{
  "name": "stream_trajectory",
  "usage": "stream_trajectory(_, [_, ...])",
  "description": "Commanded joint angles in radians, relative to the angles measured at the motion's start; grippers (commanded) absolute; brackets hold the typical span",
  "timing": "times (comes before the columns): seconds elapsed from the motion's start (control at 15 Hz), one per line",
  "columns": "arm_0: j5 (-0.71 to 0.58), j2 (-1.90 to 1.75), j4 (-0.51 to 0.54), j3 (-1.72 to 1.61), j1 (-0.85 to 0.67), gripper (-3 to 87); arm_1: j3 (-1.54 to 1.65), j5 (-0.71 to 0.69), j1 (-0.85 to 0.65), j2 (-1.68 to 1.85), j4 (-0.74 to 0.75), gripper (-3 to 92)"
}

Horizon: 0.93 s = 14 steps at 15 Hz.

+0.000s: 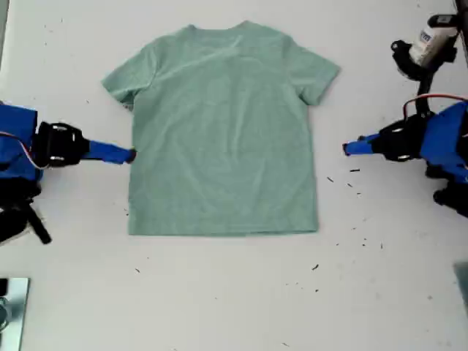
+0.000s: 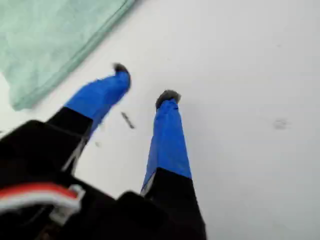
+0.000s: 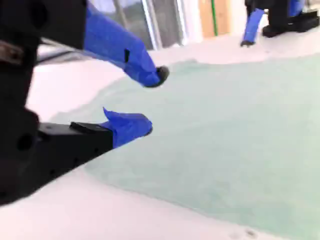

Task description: Fold t shirt

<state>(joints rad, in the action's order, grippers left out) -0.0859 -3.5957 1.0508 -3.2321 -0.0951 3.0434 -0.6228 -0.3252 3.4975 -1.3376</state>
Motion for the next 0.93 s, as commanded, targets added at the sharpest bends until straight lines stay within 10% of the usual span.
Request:
stream_trajectory(0.0, [0.121, -0.011, 0.003, 0.006, 0.074, 0.1, 0.066, 0.58, 0.077, 0.003, 0.015, 2.3])
stream_trajectory(0.53, [0.121, -0.011, 0.003, 0.006, 0.071, -0.1, -0.176, 0.463, 0.101, -0.178, 0.041, 2.3])
stream_trajectory(0.87, [0.104, -0.011, 0.0, 0.005, 0.06, -0.1, -1.031, -0.16, -0.379, -1.02, -0.109, 2.3])
